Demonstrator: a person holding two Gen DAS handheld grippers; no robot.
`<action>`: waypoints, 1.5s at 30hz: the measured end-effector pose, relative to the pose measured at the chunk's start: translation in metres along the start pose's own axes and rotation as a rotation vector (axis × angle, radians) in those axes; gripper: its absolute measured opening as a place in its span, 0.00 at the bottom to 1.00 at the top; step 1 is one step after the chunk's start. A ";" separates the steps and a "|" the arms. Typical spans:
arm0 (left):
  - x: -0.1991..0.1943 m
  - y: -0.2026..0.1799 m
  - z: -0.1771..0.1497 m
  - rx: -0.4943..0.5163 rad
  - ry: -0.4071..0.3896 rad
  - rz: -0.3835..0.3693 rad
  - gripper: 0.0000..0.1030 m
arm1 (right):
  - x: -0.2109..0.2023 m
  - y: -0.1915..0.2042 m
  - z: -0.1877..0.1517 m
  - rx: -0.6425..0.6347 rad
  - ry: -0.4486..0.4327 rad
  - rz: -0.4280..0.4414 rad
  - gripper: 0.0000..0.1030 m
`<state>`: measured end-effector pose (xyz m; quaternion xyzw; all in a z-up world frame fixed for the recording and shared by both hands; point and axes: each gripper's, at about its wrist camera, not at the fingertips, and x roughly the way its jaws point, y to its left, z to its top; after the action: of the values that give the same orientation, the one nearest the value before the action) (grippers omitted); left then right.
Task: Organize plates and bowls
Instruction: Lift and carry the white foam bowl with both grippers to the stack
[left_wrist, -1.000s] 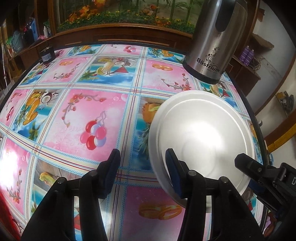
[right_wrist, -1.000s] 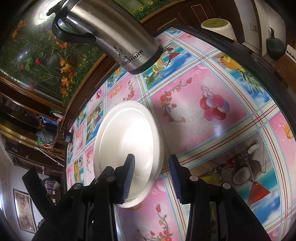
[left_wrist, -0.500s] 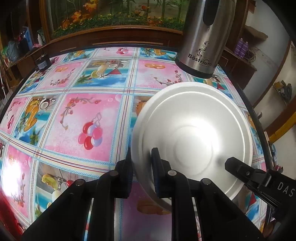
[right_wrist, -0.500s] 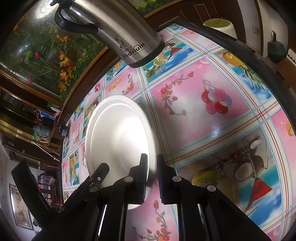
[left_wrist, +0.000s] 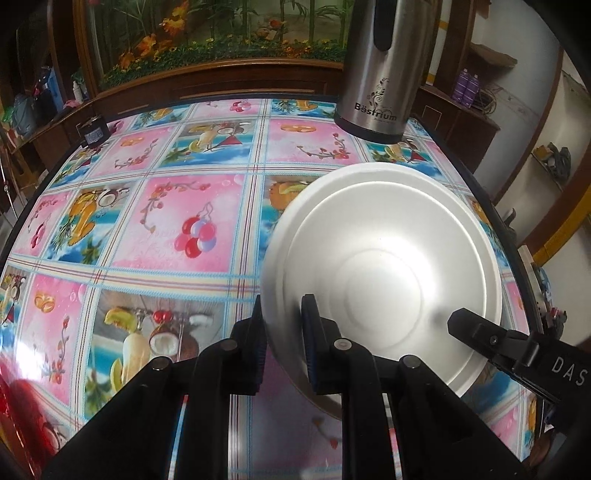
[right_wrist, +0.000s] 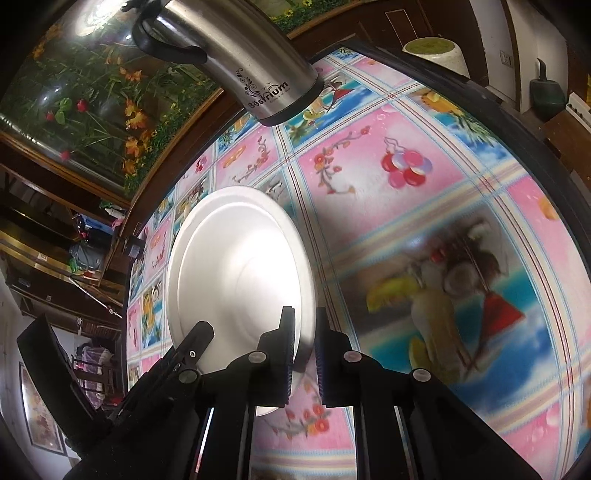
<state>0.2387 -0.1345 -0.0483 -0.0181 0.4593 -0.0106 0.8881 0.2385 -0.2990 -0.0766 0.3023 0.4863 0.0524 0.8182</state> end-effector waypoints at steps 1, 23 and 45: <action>-0.004 -0.001 -0.004 0.005 -0.005 0.000 0.14 | -0.004 0.000 -0.005 -0.003 -0.007 -0.002 0.10; -0.050 0.021 -0.077 -0.006 -0.054 -0.009 0.14 | -0.041 -0.001 -0.087 -0.043 -0.067 -0.008 0.10; -0.101 0.072 -0.094 -0.077 -0.108 -0.032 0.14 | -0.062 0.044 -0.123 -0.138 -0.082 0.011 0.10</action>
<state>0.1035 -0.0610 -0.0235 -0.0599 0.4105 -0.0061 0.9099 0.1140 -0.2324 -0.0477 0.2496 0.4458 0.0780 0.8561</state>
